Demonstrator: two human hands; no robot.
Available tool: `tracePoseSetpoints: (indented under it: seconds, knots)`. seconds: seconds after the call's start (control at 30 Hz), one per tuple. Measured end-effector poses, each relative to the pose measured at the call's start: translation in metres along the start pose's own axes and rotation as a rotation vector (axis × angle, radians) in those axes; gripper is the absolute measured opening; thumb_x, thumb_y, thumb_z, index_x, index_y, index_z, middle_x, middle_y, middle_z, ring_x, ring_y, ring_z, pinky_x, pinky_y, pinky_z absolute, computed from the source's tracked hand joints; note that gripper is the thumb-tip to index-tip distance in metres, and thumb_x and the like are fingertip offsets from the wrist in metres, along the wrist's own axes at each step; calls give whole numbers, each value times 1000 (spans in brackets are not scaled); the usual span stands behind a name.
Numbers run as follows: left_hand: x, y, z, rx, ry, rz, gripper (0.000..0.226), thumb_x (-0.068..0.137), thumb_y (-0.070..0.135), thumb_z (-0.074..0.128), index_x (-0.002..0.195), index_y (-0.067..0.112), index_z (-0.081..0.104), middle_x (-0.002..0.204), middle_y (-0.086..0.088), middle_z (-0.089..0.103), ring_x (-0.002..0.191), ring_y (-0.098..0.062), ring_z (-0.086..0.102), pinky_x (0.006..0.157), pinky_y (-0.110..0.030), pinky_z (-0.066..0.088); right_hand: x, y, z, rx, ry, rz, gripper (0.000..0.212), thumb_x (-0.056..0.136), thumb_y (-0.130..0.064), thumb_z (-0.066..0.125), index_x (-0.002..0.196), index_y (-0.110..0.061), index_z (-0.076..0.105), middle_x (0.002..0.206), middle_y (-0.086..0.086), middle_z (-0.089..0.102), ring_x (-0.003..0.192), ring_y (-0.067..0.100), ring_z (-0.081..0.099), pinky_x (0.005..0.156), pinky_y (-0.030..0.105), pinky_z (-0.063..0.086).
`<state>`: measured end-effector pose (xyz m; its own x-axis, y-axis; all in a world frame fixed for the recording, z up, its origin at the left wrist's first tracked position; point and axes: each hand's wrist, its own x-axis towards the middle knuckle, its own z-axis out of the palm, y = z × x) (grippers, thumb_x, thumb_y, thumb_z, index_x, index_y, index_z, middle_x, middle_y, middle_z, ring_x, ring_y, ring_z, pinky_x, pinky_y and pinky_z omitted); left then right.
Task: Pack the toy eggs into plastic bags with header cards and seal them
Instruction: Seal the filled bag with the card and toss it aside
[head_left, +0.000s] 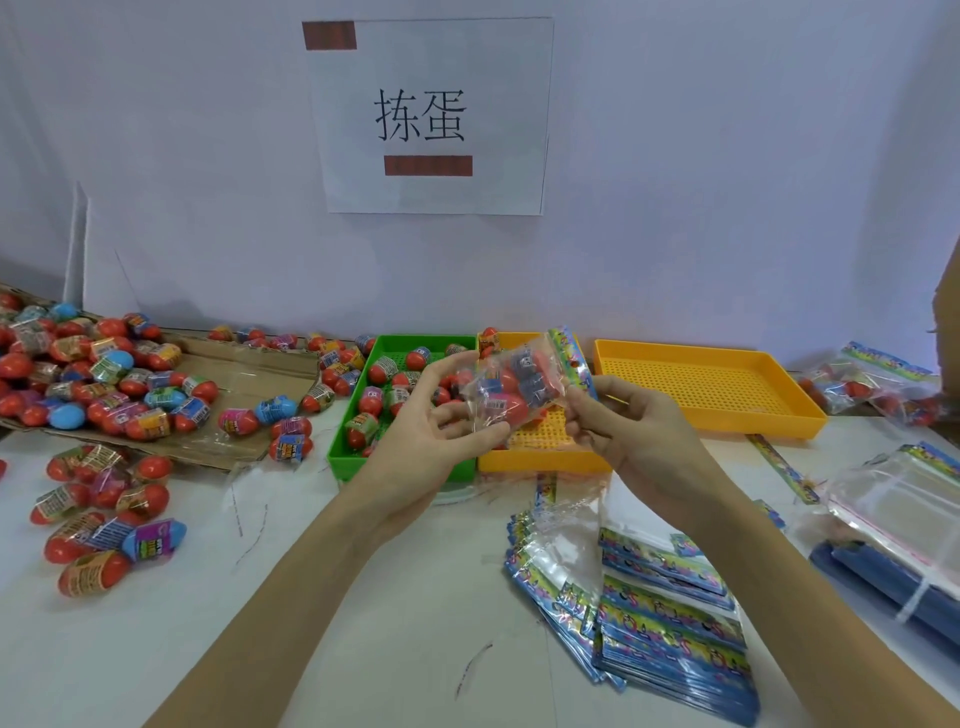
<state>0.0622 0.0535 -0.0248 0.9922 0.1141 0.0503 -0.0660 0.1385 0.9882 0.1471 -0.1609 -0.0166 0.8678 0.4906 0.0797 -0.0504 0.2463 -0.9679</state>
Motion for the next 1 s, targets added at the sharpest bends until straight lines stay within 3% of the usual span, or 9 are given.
tracePoseSetpoints:
  seconds: [0.13, 0.3, 0.43, 0.53, 0.6, 0.7, 0.8, 0.87, 1.0]
  knots:
    - [1, 0, -7, 29, 11, 27, 84, 73, 7, 89, 142, 40, 53, 126, -23, 67, 110, -28, 73, 95, -37, 60, -1, -4, -5, -147, -20, -38, 27, 81, -27, 80, 100, -9, 74, 81, 12, 71, 68, 20, 63, 63, 24, 54]
    - [4, 0, -11, 136, 14, 110, 102, 65, 13, 93, 151, 34, 43, 104, -4, 66, 91, -18, 70, 87, -28, 59, -1, -14, -14, -390, 21, -162, 28, 81, -32, 79, 94, -9, 75, 78, 12, 75, 63, 19, 64, 57, 24, 52]
    - [5, -2, -6, 254, 103, 289, 97, 72, 6, 91, 150, 31, 40, 93, 11, 69, 86, -15, 70, 82, -25, 59, -2, -9, -10, -400, 84, -187, 34, 82, -33, 76, 107, -10, 74, 84, 10, 77, 71, 24, 73, 57, 26, 52]
    - [3, -5, -4, 448, 141, 515, 92, 79, -9, 82, 152, 26, 39, 103, 12, 65, 88, -18, 70, 82, -25, 57, -2, -6, -6, -379, 144, -29, 54, 82, -46, 74, 121, -9, 68, 89, 9, 77, 69, 26, 73, 50, 26, 50]
    - [1, -7, -1, 654, 121, 651, 95, 80, -13, 77, 153, 31, 36, 107, 16, 61, 94, -14, 67, 84, -22, 56, -2, -7, -2, -310, 42, 158, 69, 86, -62, 64, 123, -4, 67, 96, 14, 78, 67, 24, 72, 48, 26, 50]
    - [-1, -9, 3, 974, 37, 810, 100, 83, -16, 72, 158, 33, 29, 116, 16, 54, 100, -5, 60, 95, -20, 51, -5, -13, 4, 26, -205, 365, 83, 88, -76, 51, 134, -7, 60, 121, 22, 73, 97, 37, 76, 71, 36, 64]
    - [-1, -11, 3, 1176, 16, 1006, 89, 83, -20, 68, 157, 19, 36, 126, 0, 56, 110, -15, 59, 102, -24, 50, -6, -10, 4, 68, -267, 272, 56, 96, -42, 68, 140, -8, 57, 125, 22, 71, 112, 43, 70, 85, 40, 62]
    - [0, -10, 3, 1132, 57, 1009, 77, 87, -18, 67, 152, 14, 43, 120, -2, 55, 100, -15, 60, 93, -27, 54, -5, -4, 5, 61, -194, 198, 46, 95, -20, 71, 138, -8, 58, 123, 21, 72, 111, 40, 71, 81, 35, 62]
    - [1, -4, 0, 976, 224, 839, 59, 90, -11, 69, 142, 13, 56, 109, 1, 58, 92, -11, 58, 85, -23, 53, -3, -7, 1, -25, -59, 95, 47, 90, -21, 72, 135, -15, 63, 114, 13, 76, 97, 26, 74, 74, 29, 59]
